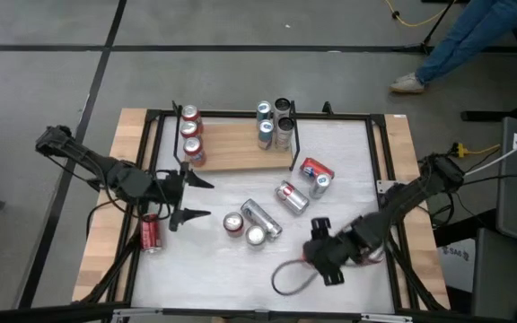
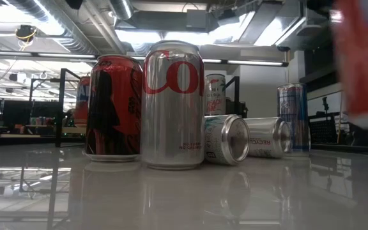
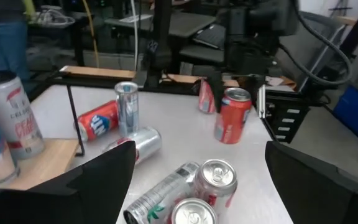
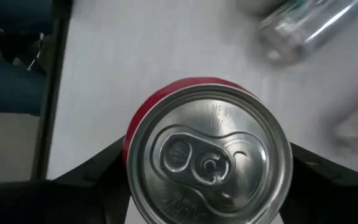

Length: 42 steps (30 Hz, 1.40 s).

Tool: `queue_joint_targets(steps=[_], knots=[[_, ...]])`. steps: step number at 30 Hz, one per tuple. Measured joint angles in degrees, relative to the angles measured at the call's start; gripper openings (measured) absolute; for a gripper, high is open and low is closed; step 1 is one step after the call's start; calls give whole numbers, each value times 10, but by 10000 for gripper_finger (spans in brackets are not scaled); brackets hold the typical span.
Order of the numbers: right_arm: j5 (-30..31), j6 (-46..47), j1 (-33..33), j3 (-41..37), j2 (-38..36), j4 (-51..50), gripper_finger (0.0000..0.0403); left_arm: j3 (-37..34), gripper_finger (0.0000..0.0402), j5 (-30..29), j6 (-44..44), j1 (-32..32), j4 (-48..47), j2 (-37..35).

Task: Place canned beverage on shelf
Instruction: Put the red soda can on the shelf

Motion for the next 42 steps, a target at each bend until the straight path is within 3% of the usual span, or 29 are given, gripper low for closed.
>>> queue_joint_targets(steps=[9, 18, 27, 34, 42], knots=[[-28, -189, -136, 116, 0, -85, 288, 0, 352, 104, 45, 90, 1, -24], [-65, -357, -329, 200, -1, -65, 290, 0, 352, 201, 55, 199, 1, -24], [-201, -453, -505, 205, 12, 40, 291, 0, 352, 266, 54, 271, 0, -21], [-268, -486, -567, 205, 39, 122, 291, 0, 352, 275, 53, 293, 2, -11], [-290, -486, -556, 238, 75, 187, 292, 0, 352, 276, 51, 300, 4, 2]])
